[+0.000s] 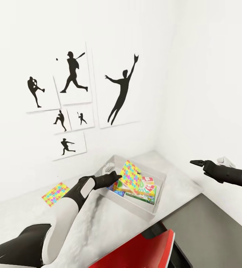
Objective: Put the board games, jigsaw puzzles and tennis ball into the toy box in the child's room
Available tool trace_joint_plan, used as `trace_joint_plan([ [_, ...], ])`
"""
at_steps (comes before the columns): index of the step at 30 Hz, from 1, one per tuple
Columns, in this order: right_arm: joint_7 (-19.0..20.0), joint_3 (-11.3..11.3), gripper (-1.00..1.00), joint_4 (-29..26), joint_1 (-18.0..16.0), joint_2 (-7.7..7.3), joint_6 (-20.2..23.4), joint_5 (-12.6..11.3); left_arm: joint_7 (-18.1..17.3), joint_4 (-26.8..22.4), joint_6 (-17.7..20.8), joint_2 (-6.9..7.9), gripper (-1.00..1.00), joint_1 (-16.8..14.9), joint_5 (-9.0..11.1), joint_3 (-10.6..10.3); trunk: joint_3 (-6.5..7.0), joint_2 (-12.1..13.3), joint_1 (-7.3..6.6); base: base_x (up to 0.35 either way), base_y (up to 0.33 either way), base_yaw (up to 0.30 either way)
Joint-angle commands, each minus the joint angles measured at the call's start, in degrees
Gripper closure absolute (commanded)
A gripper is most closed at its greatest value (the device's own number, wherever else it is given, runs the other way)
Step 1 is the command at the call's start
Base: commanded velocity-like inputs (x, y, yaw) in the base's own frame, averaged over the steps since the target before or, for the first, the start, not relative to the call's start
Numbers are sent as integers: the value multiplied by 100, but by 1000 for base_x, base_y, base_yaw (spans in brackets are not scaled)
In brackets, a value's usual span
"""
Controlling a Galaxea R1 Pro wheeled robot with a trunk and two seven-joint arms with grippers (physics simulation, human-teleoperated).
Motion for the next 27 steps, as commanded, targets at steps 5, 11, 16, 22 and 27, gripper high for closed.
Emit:
trace_joint_plan([
  [5,-59,-3,-100,-4,-7,-2,16,-59,-67,-40,66,-6,100,-5,-3,43,-26,-14,4,0,0,0],
  [11,-59,-3,-100,-4,-7,-2,16,-59,-773,-45,357,-6,100,-5,-7,43,-28,-14,4,0,0,0],
  [16,-59,-9,-100,-4,-7,-2,16,-59,-948,-45,447,-6,100,-5,-8,43,-28,-14,4,0,0,0],
  [22,-59,-4,-100,-4,-7,0,16,-59,-1006,-49,460,-6,100,-5,-9,43,-48,-14,4,0,0,0],
  [27,-59,-3,-100,-4,-7,-1,16,-59,-1009,-50,461,-6,100,-5,-14,43,-90,-14,4,0,0,0],
])
